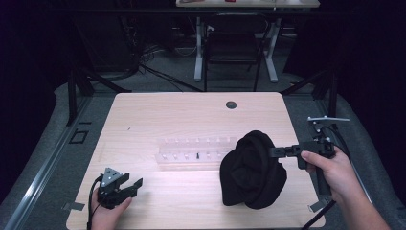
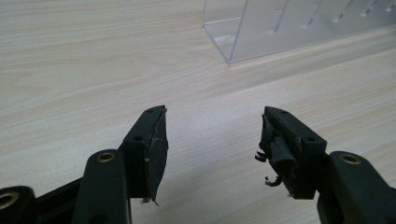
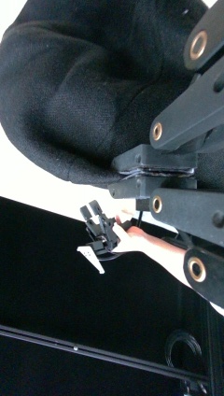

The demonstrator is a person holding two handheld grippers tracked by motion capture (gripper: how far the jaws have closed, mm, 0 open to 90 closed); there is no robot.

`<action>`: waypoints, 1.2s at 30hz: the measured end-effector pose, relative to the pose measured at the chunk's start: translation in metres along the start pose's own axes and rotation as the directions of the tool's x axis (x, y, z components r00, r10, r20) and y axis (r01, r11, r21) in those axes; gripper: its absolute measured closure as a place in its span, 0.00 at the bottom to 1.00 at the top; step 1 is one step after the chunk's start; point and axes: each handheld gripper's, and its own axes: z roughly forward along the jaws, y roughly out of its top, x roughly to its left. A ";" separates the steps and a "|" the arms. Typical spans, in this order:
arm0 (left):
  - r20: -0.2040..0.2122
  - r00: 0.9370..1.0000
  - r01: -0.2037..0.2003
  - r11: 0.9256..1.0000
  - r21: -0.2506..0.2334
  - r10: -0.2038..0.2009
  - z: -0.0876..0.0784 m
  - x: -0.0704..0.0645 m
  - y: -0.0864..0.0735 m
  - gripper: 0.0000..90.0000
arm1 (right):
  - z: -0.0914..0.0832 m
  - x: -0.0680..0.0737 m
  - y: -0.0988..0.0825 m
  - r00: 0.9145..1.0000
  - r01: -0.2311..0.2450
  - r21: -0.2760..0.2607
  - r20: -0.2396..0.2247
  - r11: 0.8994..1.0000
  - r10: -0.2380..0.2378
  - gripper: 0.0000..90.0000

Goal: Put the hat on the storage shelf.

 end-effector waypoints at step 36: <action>0.002 1.000 0.002 1.000 -0.005 -0.002 0.000 0.000 0.000 0.46 | -0.024 0.054 0.027 0.997 0.075 -0.127 0.030 0.989 -0.072 0.98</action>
